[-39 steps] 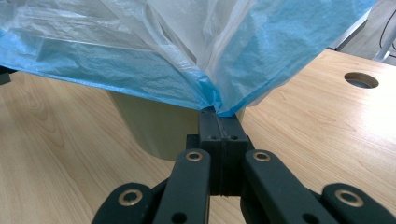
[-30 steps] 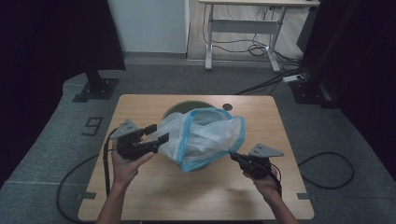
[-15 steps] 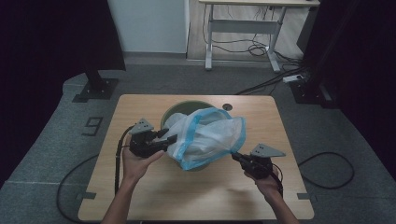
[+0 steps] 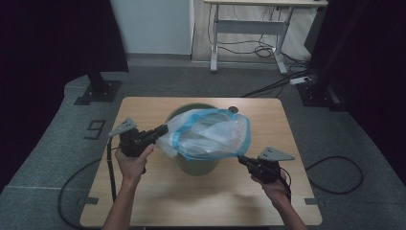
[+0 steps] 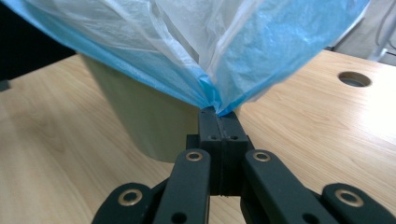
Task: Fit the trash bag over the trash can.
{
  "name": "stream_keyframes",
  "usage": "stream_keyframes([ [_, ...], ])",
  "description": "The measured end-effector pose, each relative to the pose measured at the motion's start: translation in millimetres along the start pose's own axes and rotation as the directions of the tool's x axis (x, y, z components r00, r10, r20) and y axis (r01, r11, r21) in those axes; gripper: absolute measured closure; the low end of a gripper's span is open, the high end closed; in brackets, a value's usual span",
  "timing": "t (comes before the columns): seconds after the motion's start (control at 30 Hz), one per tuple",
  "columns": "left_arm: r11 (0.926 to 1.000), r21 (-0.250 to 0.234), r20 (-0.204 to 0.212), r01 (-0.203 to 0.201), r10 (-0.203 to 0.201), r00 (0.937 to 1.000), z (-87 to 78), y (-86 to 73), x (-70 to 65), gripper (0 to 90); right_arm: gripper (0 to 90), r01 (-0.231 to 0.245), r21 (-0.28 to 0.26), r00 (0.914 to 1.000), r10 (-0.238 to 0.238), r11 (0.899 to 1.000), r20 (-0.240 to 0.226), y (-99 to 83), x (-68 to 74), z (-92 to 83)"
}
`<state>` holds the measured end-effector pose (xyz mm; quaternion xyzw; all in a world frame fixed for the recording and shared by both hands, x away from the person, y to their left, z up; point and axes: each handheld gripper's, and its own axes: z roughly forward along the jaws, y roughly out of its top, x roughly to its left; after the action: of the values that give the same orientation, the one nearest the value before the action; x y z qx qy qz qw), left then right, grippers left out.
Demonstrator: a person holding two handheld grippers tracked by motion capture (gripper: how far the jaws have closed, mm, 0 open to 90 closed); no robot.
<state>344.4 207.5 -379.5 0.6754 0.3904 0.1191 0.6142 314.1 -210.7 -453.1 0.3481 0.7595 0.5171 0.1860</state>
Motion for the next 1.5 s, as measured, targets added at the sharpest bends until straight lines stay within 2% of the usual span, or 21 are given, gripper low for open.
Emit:
stream_keyframes([
  [0.03,0.9991,-0.025,0.016,0.034,-0.034,0.9993,-4.1,-3.1,7.7,88.7,88.8,0.006,0.000,1.0000,-0.006,1.000,-0.007,0.2,2.1,0.1],
  [0.07,0.9991,-0.025,0.016,0.034,-0.034,0.9993,-4.1,-3.1,7.7,88.6,88.8,0.010,0.001,0.9998,-0.010,1.000,-0.014,0.4,4.4,0.2],
  [0.1,0.9967,-0.042,0.042,0.070,-0.068,0.9968,-7.9,-6.9,15.7,88.5,88.8,0.018,-0.002,0.9997,-0.018,1.000,-0.019,0.3,6.5,0.2],
  [0.13,0.9967,-0.042,0.042,0.070,-0.068,0.9968,-7.9,-6.9,15.7,88.5,88.8,0.021,-0.004,0.9994,-0.021,1.000,-0.028,0.2,8.3,-0.2],
  [0.17,0.9942,-0.050,0.048,0.095,-0.092,0.9945,-11.1,-11.1,22.1,88.6,88.8,0.025,-0.007,0.9990,-0.025,1.000,-0.037,-0.1,10.1,-0.6],
  [0.2,0.9942,-0.050,0.048,0.095,-0.092,0.9945,-11.1,-11.1,22.1,88.6,88.8,0.025,-0.007,0.9990,-0.025,1.000,-0.037,-0.1,10.1,-0.6],
  [0.23,0.9923,-0.052,0.046,0.112,-0.110,0.9929,-13.6,-15.2,26.4,88.7,88.8,0.039,-0.005,0.9980,-0.040,0.999,-0.049,-0.8,14.3,-0.5],
  [0.27,0.9923,-0.052,0.046,0.112,-0.110,0.9929,-13.6,-15.2,26.4,88.8,88.8,0.043,-0.003,0.9976,-0.043,0.999,-0.054,-1.2,15.8,-0.2],
  [0.37,0.9924,-0.043,0.011,0.116,-0.115,0.9933,-15.5,-23.1,29.1,89.0,88.8,0.046,0.004,0.9968,-0.046,0.999,-0.066,-3.1,17.6,2.1],
  [0.47,0.9899,-0.040,-0.003,0.136,-0.136,0.9907,-15.5,-31.8,32.4,89.0,88.8,0.043,0.015,0.9963,-0.041,0.999,-0.075,-5.9,16.2,4.0],
  [0.53,0.9884,-0.039,-0.005,0.147,-0.147,0.9892,-15.1,-35.2,34.1,89.0,88.8,0.042,0.026,0.9962,-0.040,0.999,-0.078,-8.5,15.5,5.1],
  [0.57,0.9856,-0.039,-0.004,0.164,-0.165,0.9863,-14.6,-41.2,37.4,89.0,88.8,0.038,0.031,0.9961,-0.036,0.999,-0.081,-9.8,15.2,5.6],
  [0.73,0.9824,-0.034,-0.011,0.184,-0.184,0.9828,-12.4,-49.6,41.7,89.1,88.8,0.039,0.053,0.9952,-0.034,0.998,-0.091,-13.5,13.9,8.8],
  [0.97,0.9751,0.017,-0.033,0.221,-0.220,0.9749,1.3,-61.3,50.7,89.2,88.8,0.023,0.094,0.9952,-0.014,0.995,-0.097,-23.2,8.8,20.0],
  [1.1,0.9743,0.033,-0.039,0.223,-0.222,0.9744,4.9,-61.7,51.8,89.2,88.8,0.019,0.108,0.9952,-0.008,0.994,-0.098,-25.3,7.1,24.1],
  [1.17,0.9766,0.042,-0.037,0.211,-0.210,0.9771,2.3,-59.9,51.1,88.0,88.8,0.009,0.115,0.9943,0.004,0.993,-0.107,-26.8,5.5,27.0],
  [1.27,0.9811,0.023,-0.045,0.192,-0.191,0.9806,-3.9,-56.8,48.1,75.1,88.7,0.014,0.117,0.9944,-0.002,0.993,-0.106,-26.4,6.1,26.4],
  [1.3,0.9860,-0.010,-0.058,0.167,-0.167,0.9843,-13.1,-50.7,42.9,70.4,88.7,0.015,0.118,0.9944,-0.003,0.993,-0.106,-26.2,6.4,26.1],
  [1.33,0.9877,-0.020,-0.061,0.155,-0.156,0.9859,-17.0,-46.6,39.8,65.5,88.7,0.017,0.119,0.9943,-0.004,0.993,-0.107,-26.1,6.7,26.0],
  [1.43,0.9945,-0.016,-0.071,0.104,-0.105,0.9919,-23.9,-33.5,29.8,55.6,88.7,0.026,0.123,0.9940,-0.013,0.992,-0.109,-25.6,8.3,26.7],
  [1.5,0.9971,-0.011,-0.082,0.075,-0.076,0.9937,-25.8,-26.0,23.8,51.2,88.8,0.028,0.124,0.9942,-0.015,0.992,-0.107,-25.3,9.3,27.8],
])
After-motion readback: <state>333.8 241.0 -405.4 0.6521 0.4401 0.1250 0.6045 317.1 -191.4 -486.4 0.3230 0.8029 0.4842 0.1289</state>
